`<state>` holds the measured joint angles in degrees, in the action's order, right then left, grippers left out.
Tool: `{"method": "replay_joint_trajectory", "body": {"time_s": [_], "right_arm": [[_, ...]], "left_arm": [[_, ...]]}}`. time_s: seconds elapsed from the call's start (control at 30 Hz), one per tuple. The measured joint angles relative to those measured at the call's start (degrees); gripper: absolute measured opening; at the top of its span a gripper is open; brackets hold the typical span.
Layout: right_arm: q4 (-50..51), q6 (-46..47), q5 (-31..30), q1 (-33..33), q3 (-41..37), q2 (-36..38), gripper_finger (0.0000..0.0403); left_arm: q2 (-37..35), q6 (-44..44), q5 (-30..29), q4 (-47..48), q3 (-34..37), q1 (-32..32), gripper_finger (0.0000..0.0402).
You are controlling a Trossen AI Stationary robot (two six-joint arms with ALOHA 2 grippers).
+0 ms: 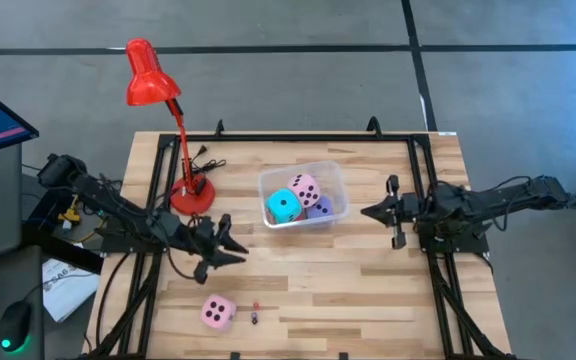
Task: Pick & Place Dice
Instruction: Put the small red die into the transparent bin
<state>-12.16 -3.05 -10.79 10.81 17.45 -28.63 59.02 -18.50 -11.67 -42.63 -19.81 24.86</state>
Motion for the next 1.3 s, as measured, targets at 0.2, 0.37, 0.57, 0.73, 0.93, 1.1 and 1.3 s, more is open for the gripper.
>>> {"method": "replay_joint_trajectory", "body": {"time_s": [0.2, 0.37, 0.57, 0.73, 0.93, 1.1, 1.3], "right_arm": [[0.2, 0.0, 0.0, 0.0, 0.0, 0.7, 0.0005], [1.1, 0.0, 0.0, 0.0, 0.0, 0.6, 0.0005], [2.7, 1.1, 0.0, 0.0, 0.0, 0.6, 0.0005], [2.7, 1.6, 0.0, 0.0, 0.0, 0.6, 0.0005], [2.5, 1.6, 0.0, 0.0, 0.0, 0.6, 0.0005], [2.8, 1.6, 0.0, 0.0, 0.0, 0.6, 0.0005], [2.7, 1.6, 0.0, 0.0, 0.0, 0.6, 0.0005]], "left_arm": [[6.0, -3.0, -14.0, 0.2, -3.2, 2.3, 0.0092], [15.2, -3.2, -15.9, 2.1, -10.3, 3.0, 0.0092], [22.4, -9.3, -15.9, 17.2, -20.3, 3.0, 0.0092], [26.1, -15.4, -15.9, 36.5, -29.6, 3.0, 0.0084], [28.9, -23.9, -14.3, 52.1, -40.6, 3.1, 0.004], [30.1, -29.0, -10.8, 54.5, -46.7, 4.8, 0.0004], [31.2, -31.5, -10.9, 52.8, -51.1, 8.7, 0.0001]]}}
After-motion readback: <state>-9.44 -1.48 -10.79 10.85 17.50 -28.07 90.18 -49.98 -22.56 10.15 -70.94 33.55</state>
